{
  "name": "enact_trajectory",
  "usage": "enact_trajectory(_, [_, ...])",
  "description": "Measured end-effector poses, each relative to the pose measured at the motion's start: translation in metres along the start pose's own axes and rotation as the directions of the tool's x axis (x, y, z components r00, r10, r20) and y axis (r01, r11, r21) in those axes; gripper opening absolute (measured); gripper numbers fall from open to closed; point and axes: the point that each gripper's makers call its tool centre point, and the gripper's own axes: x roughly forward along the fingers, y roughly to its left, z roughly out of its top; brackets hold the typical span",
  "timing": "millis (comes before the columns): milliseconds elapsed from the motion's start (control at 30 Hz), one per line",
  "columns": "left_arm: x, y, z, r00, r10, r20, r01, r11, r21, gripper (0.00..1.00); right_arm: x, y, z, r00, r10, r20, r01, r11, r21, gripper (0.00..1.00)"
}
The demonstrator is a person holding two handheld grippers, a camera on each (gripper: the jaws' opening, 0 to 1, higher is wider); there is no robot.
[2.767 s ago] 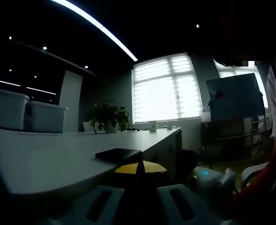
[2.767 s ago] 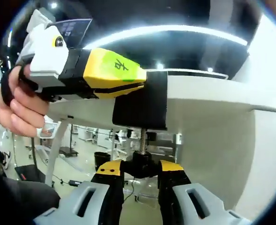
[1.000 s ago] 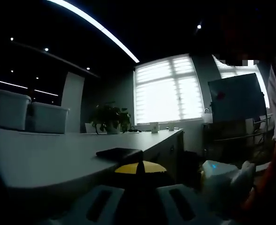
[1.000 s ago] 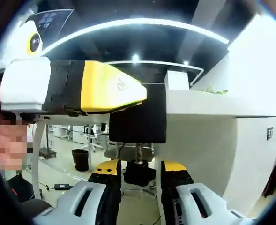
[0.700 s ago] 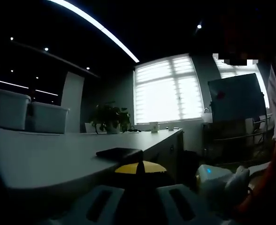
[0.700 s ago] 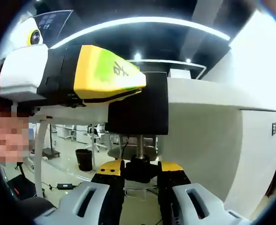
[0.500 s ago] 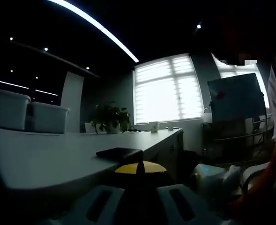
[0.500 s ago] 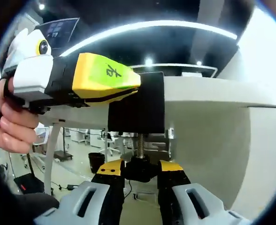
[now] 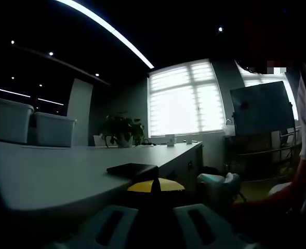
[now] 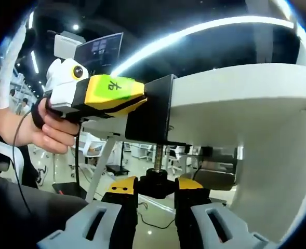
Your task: Clamp the fixed fixture on the desktop, loosen the retaining clip, secure it to the edge of the desk, and tighten the retaining clip.
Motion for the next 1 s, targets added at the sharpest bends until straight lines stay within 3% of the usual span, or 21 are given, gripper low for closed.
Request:
enact_trajectory(133, [0.0, 0.0, 0.0, 1.0, 0.002, 0.002, -0.002, 1.0, -0.003, 0.01, -0.003, 0.0, -0.003, 0.999, -0.045, -0.002, 0.045, 0.998, 0.047, 0.25])
enact_trajectory(200, [0.0, 0.001, 0.0, 1.0, 0.002, 0.005, -0.002, 1.0, -0.003, 0.01, -0.007, 0.001, -0.011, 0.995, -0.093, -0.034, 0.093, 0.996, 0.003, 0.27])
enact_trajectory(267, [0.0, 0.001, 0.0, 1.0, 0.002, 0.006, -0.002, 1.0, -0.004, 0.01, -0.01, 0.009, -0.015, 0.993, -0.108, -0.05, 0.107, 0.994, -0.026, 0.38])
enact_trajectory(333, [0.0, 0.001, 0.0, 1.0, 0.001, 0.004, -0.001, 1.0, -0.002, 0.01, -0.015, 0.014, -0.011, 0.99, -0.132, -0.047, 0.134, 0.99, 0.049, 0.47])
enact_trajectory(400, [0.0, 0.001, 0.0, 1.0, 0.0, 0.003, 0.0, 1.0, 0.0, 0.01, -0.017, 0.02, -0.001, 0.986, -0.161, -0.041, 0.162, 0.987, 0.01, 0.48])
enact_trajectory(500, [0.0, 0.001, 0.0, 1.0, -0.002, 0.002, 0.002, 1.0, 0.004, 0.01, -0.019, 0.014, 0.006, 0.958, -0.283, -0.051, 0.284, 0.959, 0.012, 0.47])
enact_trajectory(533, [0.0, 0.001, 0.0, 1.0, -0.001, 0.002, 0.001, 1.0, 0.004, 0.01, -0.021, 0.009, 0.008, 0.939, -0.34, -0.057, 0.341, 0.94, 0.018, 0.47])
enact_trajectory(600, [0.0, 0.001, 0.0, 1.0, 0.0, 0.001, 0.0, 1.0, 0.006, 0.01, -0.026, 0.0, 0.011, 0.886, -0.459, -0.068, 0.464, 0.878, 0.121, 0.47])
enact_trajectory(633, [0.0, 0.001, 0.0, 1.0, 0.001, 0.002, -0.001, 1.0, 0.005, 0.01, -0.028, -0.001, 0.009, 0.868, -0.488, -0.091, 0.496, 0.857, 0.141, 0.47])
enact_trajectory(700, [0.001, 0.001, 0.0, 1.0, 0.001, 0.001, -0.001, 1.0, 0.006, 0.01, -0.029, -0.005, 0.003, 0.834, -0.537, -0.127, 0.55, 0.829, 0.102, 0.47])
enact_trajectory(833, [0.0, 0.001, 0.0, 1.0, 0.003, -0.001, -0.003, 1.0, 0.02, 0.01, -0.025, -0.01, 0.001, 0.821, -0.559, -0.117, 0.57, 0.816, 0.099, 0.45])
enact_trajectory(900, [0.0, 0.001, 0.0, 1.0, 0.003, 0.002, -0.003, 1.0, 0.016, 0.01, -0.021, -0.012, 0.004, 0.823, -0.559, -0.101, 0.568, 0.814, 0.12, 0.44])
enact_trajectory(967, [0.0, 0.001, 0.0, 1.0, 0.002, 0.004, -0.002, 1.0, 0.011, 0.01, -0.01, -0.005, 0.005, 0.852, -0.512, -0.106, 0.522, 0.842, 0.136, 0.41])
enact_trajectory(1000, [0.0, 0.001, 0.001, 1.0, 0.002, 0.003, -0.002, 1.0, 0.01, 0.01, -0.008, -0.006, 0.006, 0.849, -0.518, -0.101, 0.528, 0.84, 0.129, 0.39])
